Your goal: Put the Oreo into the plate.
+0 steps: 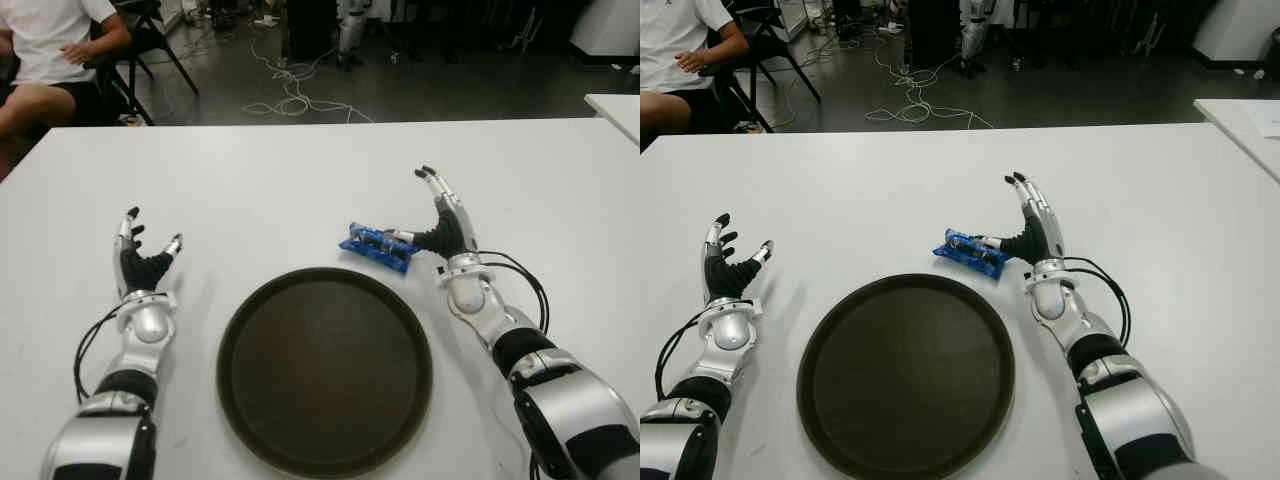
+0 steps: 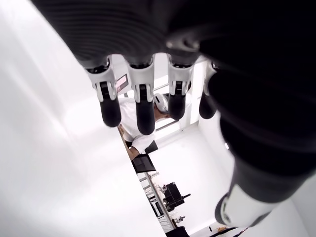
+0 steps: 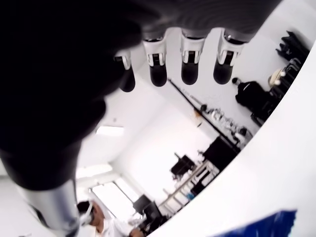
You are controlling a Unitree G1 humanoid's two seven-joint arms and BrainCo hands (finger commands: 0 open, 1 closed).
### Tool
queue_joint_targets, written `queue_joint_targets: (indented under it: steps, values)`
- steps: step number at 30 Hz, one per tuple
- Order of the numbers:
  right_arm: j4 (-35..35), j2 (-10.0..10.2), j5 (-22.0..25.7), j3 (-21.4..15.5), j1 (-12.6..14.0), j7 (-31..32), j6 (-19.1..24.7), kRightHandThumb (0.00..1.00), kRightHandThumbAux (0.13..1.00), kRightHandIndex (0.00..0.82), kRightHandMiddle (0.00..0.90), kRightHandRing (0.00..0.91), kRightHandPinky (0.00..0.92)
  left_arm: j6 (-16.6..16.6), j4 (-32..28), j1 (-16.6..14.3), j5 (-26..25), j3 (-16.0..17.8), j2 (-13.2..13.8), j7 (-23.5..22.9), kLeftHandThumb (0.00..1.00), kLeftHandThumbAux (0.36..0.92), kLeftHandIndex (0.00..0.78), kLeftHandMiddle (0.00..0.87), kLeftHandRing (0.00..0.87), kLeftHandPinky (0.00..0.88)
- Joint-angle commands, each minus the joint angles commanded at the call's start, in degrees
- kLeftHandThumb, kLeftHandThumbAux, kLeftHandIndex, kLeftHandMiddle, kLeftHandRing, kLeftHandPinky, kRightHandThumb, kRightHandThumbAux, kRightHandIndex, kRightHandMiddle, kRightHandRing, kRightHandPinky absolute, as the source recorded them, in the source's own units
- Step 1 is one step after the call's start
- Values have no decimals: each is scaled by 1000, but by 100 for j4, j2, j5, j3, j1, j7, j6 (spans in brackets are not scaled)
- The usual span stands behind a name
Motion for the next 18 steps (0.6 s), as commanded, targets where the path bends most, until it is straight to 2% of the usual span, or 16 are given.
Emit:
queue_joint_targets:
  steps: [18]
  values:
    - [-143,126,52,73,-67,484,564,0,732,0,0,0,0,41,64,-44,-33,-1,17,-19,229,776,107,118,137,172]
